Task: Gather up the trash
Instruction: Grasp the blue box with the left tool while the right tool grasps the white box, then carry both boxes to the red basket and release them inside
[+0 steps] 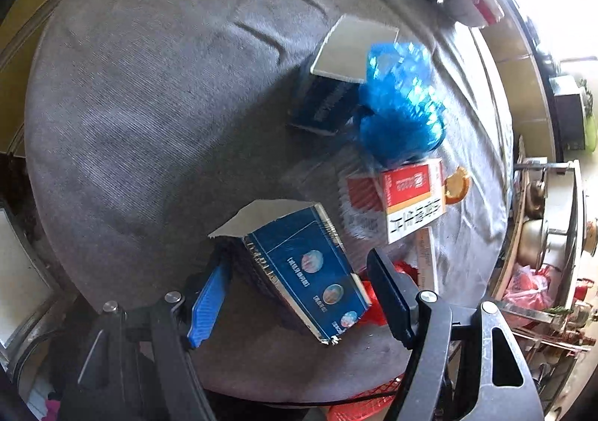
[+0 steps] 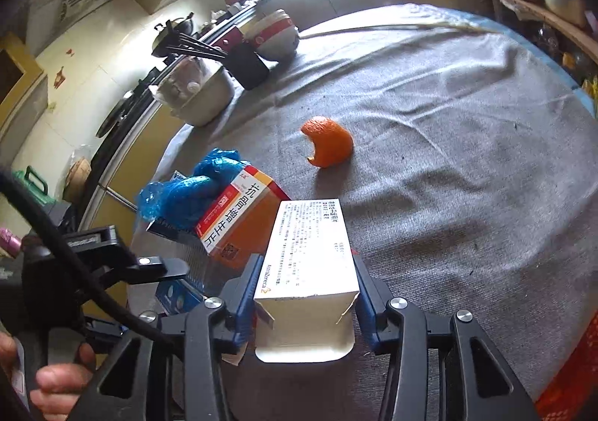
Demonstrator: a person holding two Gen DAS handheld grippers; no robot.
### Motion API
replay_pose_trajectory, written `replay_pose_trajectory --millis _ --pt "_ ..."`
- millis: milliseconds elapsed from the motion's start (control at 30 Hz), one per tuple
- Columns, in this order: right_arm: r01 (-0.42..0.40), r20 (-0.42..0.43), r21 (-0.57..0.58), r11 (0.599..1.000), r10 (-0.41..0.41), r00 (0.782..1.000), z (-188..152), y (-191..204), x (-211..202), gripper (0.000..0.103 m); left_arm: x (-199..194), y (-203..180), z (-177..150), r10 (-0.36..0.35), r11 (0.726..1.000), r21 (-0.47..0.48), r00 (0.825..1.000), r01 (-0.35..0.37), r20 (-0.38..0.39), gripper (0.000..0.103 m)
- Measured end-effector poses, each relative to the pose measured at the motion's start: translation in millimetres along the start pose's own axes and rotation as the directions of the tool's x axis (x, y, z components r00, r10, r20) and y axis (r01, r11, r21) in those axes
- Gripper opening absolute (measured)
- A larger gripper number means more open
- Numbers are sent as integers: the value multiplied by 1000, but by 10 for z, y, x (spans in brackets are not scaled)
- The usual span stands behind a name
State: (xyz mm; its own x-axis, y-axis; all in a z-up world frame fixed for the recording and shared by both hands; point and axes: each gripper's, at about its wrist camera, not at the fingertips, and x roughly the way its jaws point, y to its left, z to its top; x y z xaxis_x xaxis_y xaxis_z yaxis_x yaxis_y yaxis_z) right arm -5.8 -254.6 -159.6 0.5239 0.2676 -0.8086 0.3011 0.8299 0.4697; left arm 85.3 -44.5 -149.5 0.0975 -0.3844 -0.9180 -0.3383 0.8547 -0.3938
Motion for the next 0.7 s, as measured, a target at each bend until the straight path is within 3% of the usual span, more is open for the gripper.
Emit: replay_pose_trajectory --millis 167,433,700 --pt "0 39 -45 999 1 999 -44 28 -120 48 93 43 -77 -25 1000 -13 1000 25 5 74" --pt "5 123 -60 998 3 992 -164 -58 -456 48 -17 27 -190 -32 997 69 999 29 42 56" --pt "44 178 -64 997 -32 984 -339 -226 -745 48 -170 34 -484 -40 989 148 995 26 93 53"
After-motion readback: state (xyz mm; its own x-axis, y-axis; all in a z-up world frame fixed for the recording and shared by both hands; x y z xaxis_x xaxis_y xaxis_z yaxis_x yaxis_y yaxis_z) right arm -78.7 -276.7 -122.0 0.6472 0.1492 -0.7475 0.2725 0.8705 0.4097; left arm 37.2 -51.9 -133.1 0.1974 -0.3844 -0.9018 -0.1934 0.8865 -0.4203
